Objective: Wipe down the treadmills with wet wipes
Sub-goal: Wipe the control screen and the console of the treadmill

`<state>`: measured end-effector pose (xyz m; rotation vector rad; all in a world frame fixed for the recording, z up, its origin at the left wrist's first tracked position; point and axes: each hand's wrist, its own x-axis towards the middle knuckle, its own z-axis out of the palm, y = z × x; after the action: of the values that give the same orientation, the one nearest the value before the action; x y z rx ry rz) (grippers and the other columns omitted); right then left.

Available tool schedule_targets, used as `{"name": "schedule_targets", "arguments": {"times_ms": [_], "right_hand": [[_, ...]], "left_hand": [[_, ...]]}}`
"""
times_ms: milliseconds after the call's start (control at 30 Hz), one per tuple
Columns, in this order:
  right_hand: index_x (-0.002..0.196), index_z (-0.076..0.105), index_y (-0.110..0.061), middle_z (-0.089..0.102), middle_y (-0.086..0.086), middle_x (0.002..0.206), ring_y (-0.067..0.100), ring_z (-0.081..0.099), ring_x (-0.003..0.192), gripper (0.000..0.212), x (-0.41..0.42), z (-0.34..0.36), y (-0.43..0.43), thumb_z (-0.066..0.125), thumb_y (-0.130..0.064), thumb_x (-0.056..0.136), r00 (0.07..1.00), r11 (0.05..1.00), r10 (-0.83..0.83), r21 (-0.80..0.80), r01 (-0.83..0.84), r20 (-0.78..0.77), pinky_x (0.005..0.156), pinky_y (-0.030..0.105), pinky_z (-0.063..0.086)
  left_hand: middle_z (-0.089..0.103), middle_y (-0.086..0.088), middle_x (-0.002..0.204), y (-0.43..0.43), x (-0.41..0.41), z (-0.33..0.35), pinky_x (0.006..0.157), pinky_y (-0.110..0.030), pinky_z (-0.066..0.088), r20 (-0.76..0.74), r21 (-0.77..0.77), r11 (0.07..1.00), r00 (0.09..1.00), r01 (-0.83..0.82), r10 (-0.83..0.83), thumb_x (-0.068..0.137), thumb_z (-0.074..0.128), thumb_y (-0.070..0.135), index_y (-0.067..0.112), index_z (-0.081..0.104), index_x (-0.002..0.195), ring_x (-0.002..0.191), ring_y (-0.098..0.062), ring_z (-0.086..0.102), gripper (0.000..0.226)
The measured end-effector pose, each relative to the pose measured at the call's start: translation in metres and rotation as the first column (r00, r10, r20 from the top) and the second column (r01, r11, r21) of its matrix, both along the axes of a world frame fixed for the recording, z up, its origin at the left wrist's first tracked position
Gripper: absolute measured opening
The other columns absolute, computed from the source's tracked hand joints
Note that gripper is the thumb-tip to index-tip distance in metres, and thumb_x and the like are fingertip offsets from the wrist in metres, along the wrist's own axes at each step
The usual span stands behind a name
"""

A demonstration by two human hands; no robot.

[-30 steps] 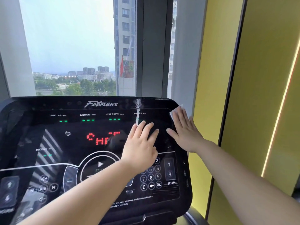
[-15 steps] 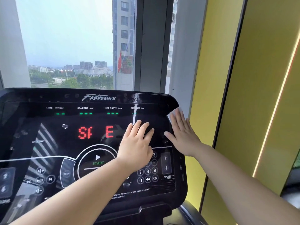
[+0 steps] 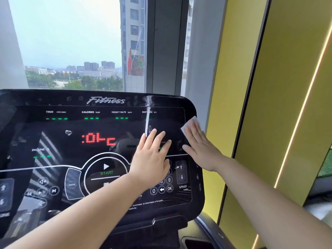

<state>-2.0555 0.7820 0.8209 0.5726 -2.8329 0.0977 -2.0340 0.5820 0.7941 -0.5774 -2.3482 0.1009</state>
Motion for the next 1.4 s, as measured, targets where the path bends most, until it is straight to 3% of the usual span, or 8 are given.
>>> {"name": "schedule_targets", "arguments": {"times_ms": [267,400,567,833,1000,1067,1300,1400], "right_hand": [[0.134,-0.039,-0.020,-0.054,-0.005,0.135,0.003,-0.047,0.127,0.075,0.027,-0.036,0.012,-0.010,-0.061,0.078,0.997,0.990,0.003,0.137,-0.013,0.075,0.106,0.019,-0.026],[0.136,-0.035,-0.021,-0.048,-0.005,0.140,0.007,-0.043,0.130,0.064,0.015,-0.012,0.009,0.010,-0.047,0.100,0.998,0.995,-0.011,0.102,0.005,0.056,0.113,0.026,-0.019],[0.135,-0.036,-0.019,-0.047,-0.003,0.140,0.010,-0.041,0.132,0.064,0.009,-0.008,0.006,0.014,-0.042,0.102,1.000,0.995,-0.010,0.102,0.008,0.015,0.114,0.028,-0.018],[0.130,-0.045,-0.015,-0.059,-0.002,0.131,0.009,-0.050,0.126,0.079,0.045,-0.063,0.019,-0.026,-0.066,0.072,0.990,0.972,-0.042,0.234,0.009,0.136,0.108,0.027,-0.026],[0.135,-0.038,-0.017,-0.051,0.000,0.137,0.013,-0.042,0.132,0.068,0.026,-0.029,0.013,0.009,-0.049,0.099,0.997,0.984,-0.052,0.172,0.041,0.061,0.113,0.031,-0.020],[0.135,-0.038,-0.016,-0.050,0.001,0.138,0.013,-0.041,0.133,0.068,0.023,-0.028,0.011,0.011,-0.048,0.099,0.998,0.987,-0.044,0.159,0.037,0.041,0.113,0.030,-0.020],[0.129,-0.046,-0.015,-0.059,-0.002,0.132,0.011,-0.049,0.127,0.084,0.056,-0.084,0.016,-0.035,-0.070,0.066,0.984,0.982,-0.020,0.191,-0.014,0.178,0.110,0.029,-0.026],[0.131,-0.045,-0.018,-0.058,-0.003,0.133,0.009,-0.048,0.127,0.082,0.051,-0.080,0.019,-0.034,-0.070,0.067,0.989,0.983,-0.019,0.183,-0.009,0.150,0.110,0.028,-0.026]], "left_hand": [[0.056,-0.012,0.131,-0.003,0.010,-0.026,0.108,-0.051,0.031,0.000,-0.035,0.999,1.000,-0.018,0.018,0.077,0.035,0.038,0.013,0.066,0.119,0.126,-0.035,0.044,0.058],[0.055,-0.013,0.132,-0.003,0.012,-0.027,0.108,-0.048,0.024,0.019,-0.042,0.999,0.999,-0.029,0.030,0.078,0.035,0.038,0.012,0.065,0.120,0.126,-0.036,0.045,0.058],[0.055,-0.013,0.132,0.000,0.021,-0.035,0.103,-0.053,0.040,0.043,0.046,0.999,0.999,-0.018,0.016,0.078,0.037,0.037,0.011,0.066,0.119,0.125,-0.037,0.047,0.057],[0.054,-0.014,0.132,-0.003,0.020,-0.049,0.105,-0.052,0.025,0.023,0.036,0.999,1.000,-0.022,0.021,0.078,0.037,0.036,0.010,0.065,0.119,0.128,-0.037,0.040,0.057],[0.055,-0.014,0.132,-0.004,0.020,-0.050,0.105,-0.052,0.025,0.020,0.019,1.000,1.000,-0.019,0.018,0.078,0.036,0.036,0.009,0.065,0.120,0.127,-0.037,0.041,0.058],[0.055,-0.013,0.132,-0.006,0.020,-0.049,0.105,-0.051,0.025,0.023,0.003,1.000,0.999,-0.023,0.023,0.078,0.034,0.037,0.010,0.065,0.120,0.127,-0.037,0.042,0.058],[0.054,-0.014,0.133,-0.008,0.018,-0.052,0.106,-0.051,0.023,-0.017,-0.008,1.000,1.000,-0.005,0.005,0.078,0.034,0.035,0.009,0.063,0.123,0.129,-0.035,0.036,0.059],[0.053,-0.015,0.134,-0.007,0.018,-0.054,0.107,-0.052,0.023,-0.024,-0.016,1.000,1.000,-0.021,0.020,0.077,0.034,0.034,0.008,0.062,0.124,0.129,-0.036,0.035,0.060]]}}
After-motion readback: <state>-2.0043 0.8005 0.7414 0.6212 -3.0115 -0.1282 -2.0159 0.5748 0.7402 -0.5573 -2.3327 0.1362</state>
